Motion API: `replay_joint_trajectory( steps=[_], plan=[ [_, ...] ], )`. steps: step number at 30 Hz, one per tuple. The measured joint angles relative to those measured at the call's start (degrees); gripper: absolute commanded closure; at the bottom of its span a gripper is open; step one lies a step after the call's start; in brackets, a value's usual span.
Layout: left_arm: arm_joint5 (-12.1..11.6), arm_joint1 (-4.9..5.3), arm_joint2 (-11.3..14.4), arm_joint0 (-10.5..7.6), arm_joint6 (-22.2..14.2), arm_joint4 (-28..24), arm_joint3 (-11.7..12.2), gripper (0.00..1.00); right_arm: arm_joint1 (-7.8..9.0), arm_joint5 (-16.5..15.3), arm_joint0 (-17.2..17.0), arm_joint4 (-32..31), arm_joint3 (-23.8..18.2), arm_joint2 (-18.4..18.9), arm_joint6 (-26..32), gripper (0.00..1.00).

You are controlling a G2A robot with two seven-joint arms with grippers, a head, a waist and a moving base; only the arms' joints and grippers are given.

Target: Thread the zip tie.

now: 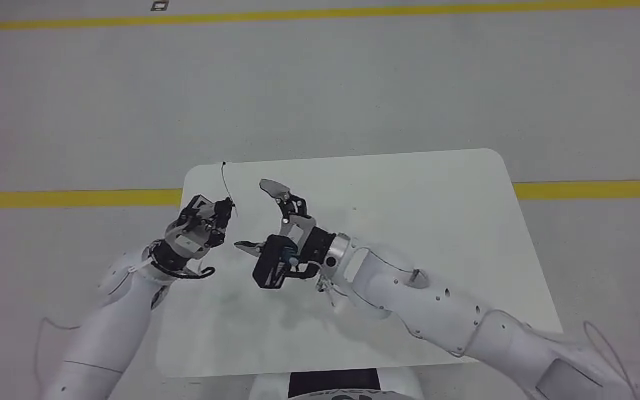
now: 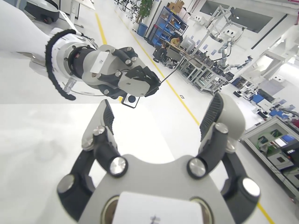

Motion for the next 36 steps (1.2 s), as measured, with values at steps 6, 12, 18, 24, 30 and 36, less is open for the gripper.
replay_joint_trajectory(
  steps=[6,12,18,24,30,36],
  plan=[
    [-1.8,-0.63,0.6,-0.75,1.15,-1.55,0.2,1.0,-0.23,3.14,1.16,0.0,1.02,-2.04,-0.74,0.54],
    [-4.0,-0.93,0.91,-0.85,2.26,0.01,-0.1,1.0,-0.51,4.76,1.76,0.0,1.91,-3.27,-1.41,0.6],
    [-3.94,-0.92,0.9,-0.85,2.23,-0.03,-0.09,1.0,-0.89,5.6,2.26,0.0,2.42,-3.96,-1.85,0.65],
    [-3.94,-0.92,0.9,-0.85,2.23,-0.03,-0.09,1.0,-1.21,5.99,2.42,0.0,2.83,-4.18,-2.11,0.71],
    [-3.94,-0.92,0.9,-0.85,2.23,-0.03,-0.09,1.0,-1.47,6.68,2.51,0.0,3.22,-4.25,-2.4,0.76],
    [-3.94,-0.92,0.9,-0.85,2.23,-0.03,-0.09,1.0,-1.66,7.07,2.64,0.0,3.41,-4.38,-2.68,0.81]
  ],
)
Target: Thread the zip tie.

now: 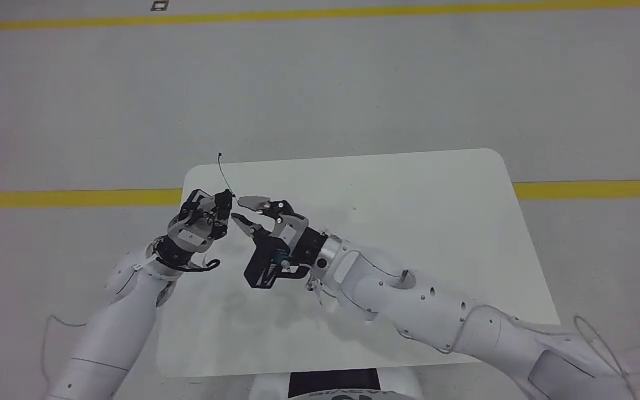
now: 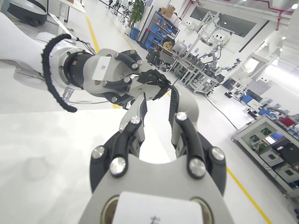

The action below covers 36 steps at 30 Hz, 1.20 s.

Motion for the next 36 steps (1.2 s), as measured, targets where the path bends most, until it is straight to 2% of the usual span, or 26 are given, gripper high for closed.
replay_joint_trajectory(
  steps=[22,31,36],
  plan=[
    [0.0,0.0,0.0,0.0,0.0,0.0,0.0,1.0,-0.69,0.71,0.34,0.0,0.77,0.01,0.08,0.82],
    [0.0,0.0,0.0,0.0,0.0,0.0,0.0,1.0,-1.02,1.49,0.63,0.0,1.06,-0.14,0.56,0.89],
    [0.0,0.0,0.0,0.0,0.0,0.0,0.0,1.0,-1.2,1.78,0.59,0.0,1.27,-0.07,0.63,1.0]
  ],
)
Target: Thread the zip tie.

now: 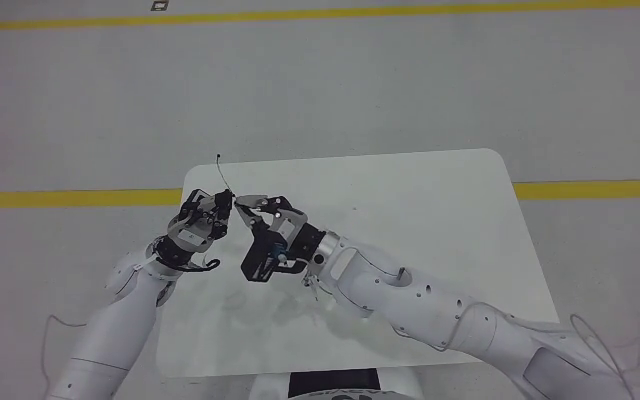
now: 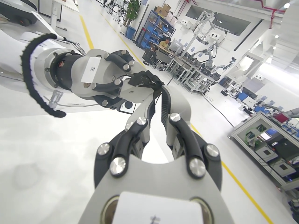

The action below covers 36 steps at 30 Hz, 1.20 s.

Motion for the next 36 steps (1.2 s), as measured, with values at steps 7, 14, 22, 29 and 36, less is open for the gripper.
replay_joint_trajectory(
  steps=[7,14,22,29,36],
  plan=[
    [0.0,0.0,0.0,0.0,0.0,0.0,0.0,1.0,-0.01,0.95,-0.19,0.0,0.31,0.23,0.33,1.0],
    [0.0,0.0,0.0,0.0,0.0,0.0,0.0,1.0,0.35,1.36,-0.66,0.0,0.26,0.59,0.5,1.0],
    [0.0,0.0,0.0,0.0,0.0,0.0,0.0,1.0,0.77,1.1,-1.09,0.0,0.06,1.05,0.68,1.0],
    [0.0,0.0,0.0,0.0,0.0,0.0,0.0,1.0,1.14,0.72,-1.57,0.0,-0.16,1.45,0.92,1.0],
    [0.0,0.0,0.0,0.0,0.0,0.0,0.0,1.0,1.57,0.5,-2.24,0.0,-0.26,1.92,1.22,1.0]
  ],
)
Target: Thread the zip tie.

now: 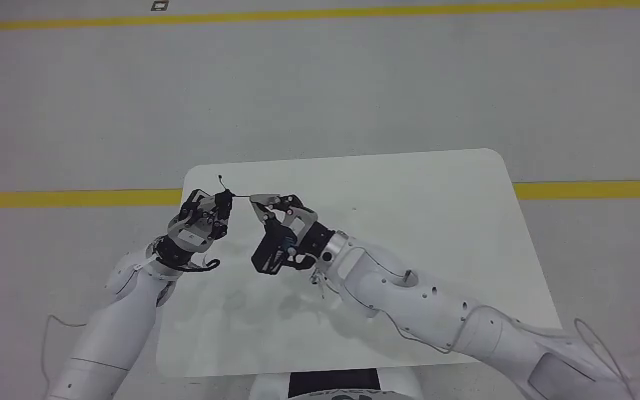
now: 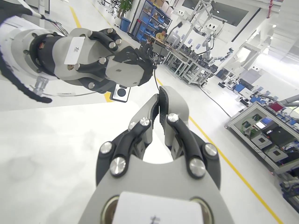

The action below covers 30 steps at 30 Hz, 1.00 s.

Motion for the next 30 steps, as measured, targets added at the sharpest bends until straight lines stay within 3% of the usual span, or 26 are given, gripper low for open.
replay_joint_trajectory(
  steps=[30],
  plan=[
    [0.0,0.0,0.0,0.0,0.0,0.0,0.0,1.0,0.69,-0.85,-1.73,0.0,0.05,1.36,0.23,1.0]
  ],
)
